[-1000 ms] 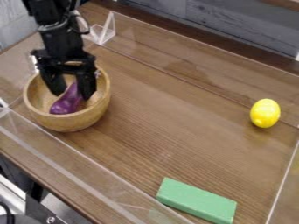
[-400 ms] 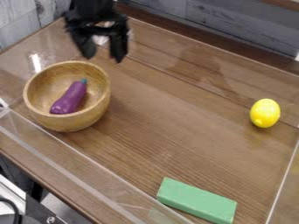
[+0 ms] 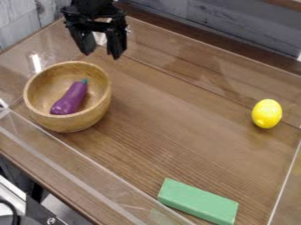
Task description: Put the purple eggplant in the brown bowl
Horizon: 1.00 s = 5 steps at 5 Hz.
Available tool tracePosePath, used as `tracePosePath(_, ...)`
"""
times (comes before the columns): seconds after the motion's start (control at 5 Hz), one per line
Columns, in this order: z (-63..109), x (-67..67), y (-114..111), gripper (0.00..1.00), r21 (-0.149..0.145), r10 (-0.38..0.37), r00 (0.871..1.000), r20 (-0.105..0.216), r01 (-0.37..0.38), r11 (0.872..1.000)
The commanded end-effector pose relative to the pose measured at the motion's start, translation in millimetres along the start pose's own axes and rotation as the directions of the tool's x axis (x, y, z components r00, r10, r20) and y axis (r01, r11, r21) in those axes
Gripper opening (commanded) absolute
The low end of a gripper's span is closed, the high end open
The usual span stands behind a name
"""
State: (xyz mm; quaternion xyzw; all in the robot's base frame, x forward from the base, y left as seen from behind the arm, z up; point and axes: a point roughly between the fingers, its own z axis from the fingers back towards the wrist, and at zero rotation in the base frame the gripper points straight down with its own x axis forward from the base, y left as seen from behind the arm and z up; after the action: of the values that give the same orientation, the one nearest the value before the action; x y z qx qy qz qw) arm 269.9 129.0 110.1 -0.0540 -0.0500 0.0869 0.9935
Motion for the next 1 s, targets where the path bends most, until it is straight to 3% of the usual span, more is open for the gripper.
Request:
tracePosePath(0.0, 11.1, 8.3, 14.3, 1.0, 0.029, 0.004, 0.999, 0.043, -0.006, 1.0)
tracePosePath(0.4, 0.7, 7.1, 34.1, 1.0, 0.047, 0.024, 0.999, 0.022, -0.025, 0.999)
tracePosePath(0.8, -4.2, 13.7, 70.5, 1.0, 0.076, 0.055, 0.998, 0.041, -0.058, 0.995)
